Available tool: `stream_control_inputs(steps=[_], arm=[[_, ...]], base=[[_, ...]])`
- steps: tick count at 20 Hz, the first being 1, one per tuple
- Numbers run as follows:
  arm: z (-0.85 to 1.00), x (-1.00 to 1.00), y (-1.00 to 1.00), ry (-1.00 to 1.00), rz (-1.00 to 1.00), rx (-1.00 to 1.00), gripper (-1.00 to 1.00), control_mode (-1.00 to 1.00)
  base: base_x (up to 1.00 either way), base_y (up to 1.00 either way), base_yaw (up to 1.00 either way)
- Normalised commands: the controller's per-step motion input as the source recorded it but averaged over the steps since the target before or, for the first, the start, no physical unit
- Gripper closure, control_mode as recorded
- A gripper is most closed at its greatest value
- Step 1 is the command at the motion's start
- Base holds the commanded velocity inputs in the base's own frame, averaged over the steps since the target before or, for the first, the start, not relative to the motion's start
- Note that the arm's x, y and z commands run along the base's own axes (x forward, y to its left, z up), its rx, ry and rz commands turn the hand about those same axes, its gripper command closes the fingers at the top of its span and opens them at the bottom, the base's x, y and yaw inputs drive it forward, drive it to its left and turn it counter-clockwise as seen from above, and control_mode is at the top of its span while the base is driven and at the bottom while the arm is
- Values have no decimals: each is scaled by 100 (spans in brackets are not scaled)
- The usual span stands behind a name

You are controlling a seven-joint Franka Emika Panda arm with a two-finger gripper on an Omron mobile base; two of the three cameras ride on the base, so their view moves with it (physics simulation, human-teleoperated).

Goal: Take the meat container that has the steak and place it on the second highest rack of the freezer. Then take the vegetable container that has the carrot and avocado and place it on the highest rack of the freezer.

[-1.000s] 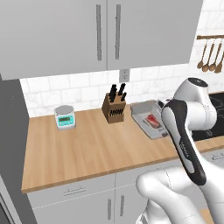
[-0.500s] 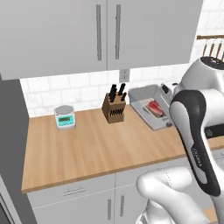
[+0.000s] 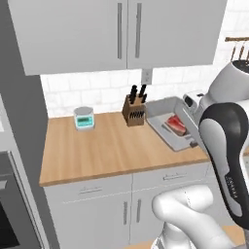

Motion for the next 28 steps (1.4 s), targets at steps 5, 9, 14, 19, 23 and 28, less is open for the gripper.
stream_control_inputs(steps=[5, 9, 14, 19, 23, 28], arm=[[0, 0, 0, 0, 0, 0, 100, 100], [0, 0, 0, 0, 0, 0, 100, 100], [0, 0, 0, 0, 0, 0, 100, 100], [0, 0, 0, 0, 0, 0, 100, 100], [0, 0, 0, 0, 0, 0, 100, 100], [0, 0, 0, 0, 0, 0, 100, 100]], base=[[-45, 33, 67], [-29, 40, 73], [-5, 41, 69], [0, 60, 58], [31, 65, 39], [87, 65, 19]])
